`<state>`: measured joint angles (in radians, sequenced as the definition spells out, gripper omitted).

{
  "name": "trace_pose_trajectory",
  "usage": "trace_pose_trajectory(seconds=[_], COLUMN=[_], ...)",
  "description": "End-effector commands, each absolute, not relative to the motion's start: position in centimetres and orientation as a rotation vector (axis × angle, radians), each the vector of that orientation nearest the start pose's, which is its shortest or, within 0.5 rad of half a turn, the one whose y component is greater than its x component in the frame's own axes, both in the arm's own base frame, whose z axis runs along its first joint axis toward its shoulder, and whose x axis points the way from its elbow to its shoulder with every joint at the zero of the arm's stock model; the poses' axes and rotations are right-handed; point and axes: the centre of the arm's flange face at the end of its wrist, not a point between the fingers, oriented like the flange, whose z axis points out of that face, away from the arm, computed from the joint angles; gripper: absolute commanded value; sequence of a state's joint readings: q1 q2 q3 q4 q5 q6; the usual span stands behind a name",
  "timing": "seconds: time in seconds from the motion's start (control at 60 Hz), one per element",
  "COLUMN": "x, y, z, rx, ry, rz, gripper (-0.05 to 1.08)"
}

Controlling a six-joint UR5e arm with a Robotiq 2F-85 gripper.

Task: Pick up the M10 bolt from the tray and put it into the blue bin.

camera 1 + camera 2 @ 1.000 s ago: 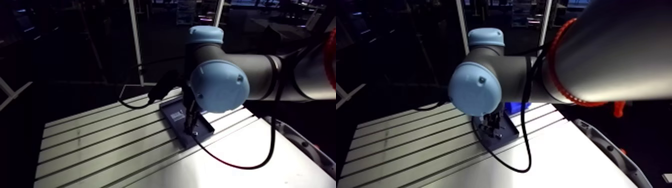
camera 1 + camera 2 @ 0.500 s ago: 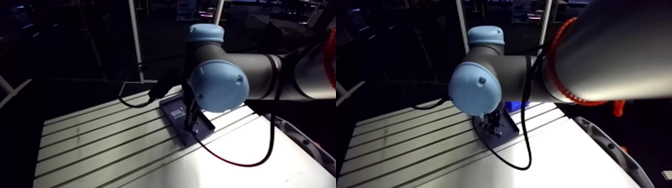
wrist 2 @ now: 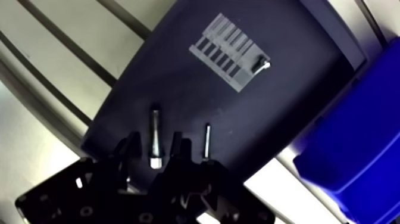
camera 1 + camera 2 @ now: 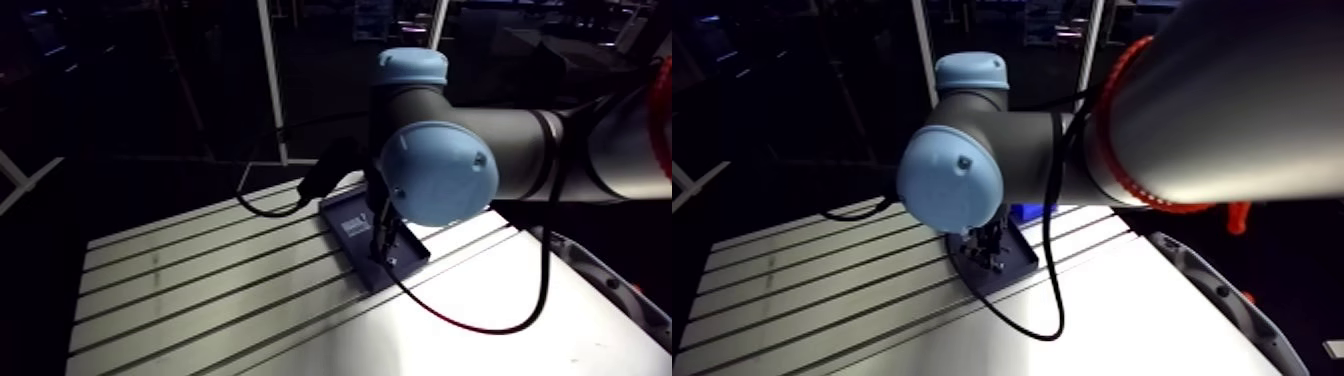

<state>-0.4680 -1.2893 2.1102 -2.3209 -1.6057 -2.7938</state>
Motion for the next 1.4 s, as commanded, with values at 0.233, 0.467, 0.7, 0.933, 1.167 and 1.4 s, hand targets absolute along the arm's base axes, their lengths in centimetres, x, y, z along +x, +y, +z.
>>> trace_pose_trajectory(seconds=[0.233, 0.467, 0.7, 0.933, 1.167, 1.4], x=[-48.40, -48.25, -48.25, -48.25, -48.25, -48.25], y=[9.86, 9.77, 9.77, 9.77, 9.77, 9.78], z=[17.64, 17.48, 17.40, 17.33, 17.33, 17.11], rx=[-1.150, -1.149, -1.149, -1.149, -1.149, -1.147], ry=[2.841, 2.839, 2.838, 2.837, 2.837, 2.834], rz=[-0.049, -0.053, -0.055, -0.056, -0.056, -0.062], gripper=[0.60, 0.64, 0.64, 0.64, 0.64, 0.64])
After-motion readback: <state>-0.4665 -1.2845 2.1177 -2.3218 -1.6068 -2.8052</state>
